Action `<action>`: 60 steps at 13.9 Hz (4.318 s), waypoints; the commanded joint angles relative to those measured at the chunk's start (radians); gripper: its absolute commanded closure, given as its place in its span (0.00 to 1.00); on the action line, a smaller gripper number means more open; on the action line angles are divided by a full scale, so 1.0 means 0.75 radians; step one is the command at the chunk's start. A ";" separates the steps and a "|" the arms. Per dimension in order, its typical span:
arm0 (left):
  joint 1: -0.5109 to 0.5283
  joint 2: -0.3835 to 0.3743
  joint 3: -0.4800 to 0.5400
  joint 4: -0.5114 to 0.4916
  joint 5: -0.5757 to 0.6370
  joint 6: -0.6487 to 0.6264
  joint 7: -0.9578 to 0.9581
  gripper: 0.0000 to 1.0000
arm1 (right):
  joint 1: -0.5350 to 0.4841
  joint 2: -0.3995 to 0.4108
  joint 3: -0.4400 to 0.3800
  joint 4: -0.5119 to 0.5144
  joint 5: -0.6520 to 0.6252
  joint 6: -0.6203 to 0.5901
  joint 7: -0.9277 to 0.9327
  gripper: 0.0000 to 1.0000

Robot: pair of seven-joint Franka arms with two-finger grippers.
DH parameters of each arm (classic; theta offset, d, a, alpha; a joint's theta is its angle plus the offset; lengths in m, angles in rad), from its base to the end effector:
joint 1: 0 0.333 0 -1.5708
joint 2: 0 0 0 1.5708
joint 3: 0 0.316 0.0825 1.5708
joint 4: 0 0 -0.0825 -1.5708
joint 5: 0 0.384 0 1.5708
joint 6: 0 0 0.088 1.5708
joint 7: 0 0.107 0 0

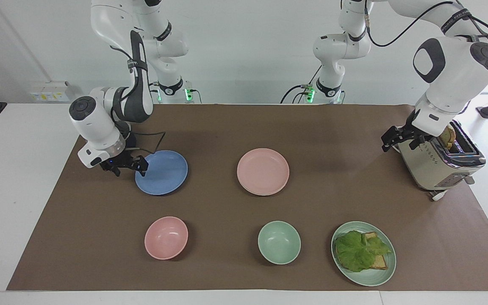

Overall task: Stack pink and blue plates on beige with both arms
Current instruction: 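Reach the right gripper to the blue plate's rim and grasp it, then carry the blue plate with the right gripper onto the pink plate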

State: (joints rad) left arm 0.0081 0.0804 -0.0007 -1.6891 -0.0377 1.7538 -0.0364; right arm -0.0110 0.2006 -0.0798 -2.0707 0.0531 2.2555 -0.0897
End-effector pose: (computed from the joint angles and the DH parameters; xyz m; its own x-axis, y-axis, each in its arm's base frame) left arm 0.5867 0.0010 0.5381 0.9986 0.0506 -0.0172 0.0512 -0.9980 0.0364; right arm 0.5747 -0.0499 0.3338 0.9994 -0.0333 -0.0130 -0.0337 -0.9991 -0.0260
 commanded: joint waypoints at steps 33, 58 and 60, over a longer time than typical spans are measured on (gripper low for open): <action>-0.046 -0.101 0.070 0.143 0.022 -0.232 0.010 0.00 | 0.294 -0.251 0.023 0.259 0.115 -0.467 0.313 1.00; -0.046 -0.101 0.070 0.143 0.022 -0.232 0.010 0.00 | 0.741 0.086 0.080 0.196 0.230 0.030 0.784 1.00; -0.046 -0.101 0.070 0.143 0.022 -0.234 0.010 0.00 | 0.741 0.088 0.078 0.184 0.230 0.036 0.776 1.00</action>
State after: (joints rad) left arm -0.0205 0.0090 0.0470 -1.5834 -0.0372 1.5948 -0.0320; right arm 0.5474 0.2740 -0.0253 -1.9120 0.1944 2.2574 0.5202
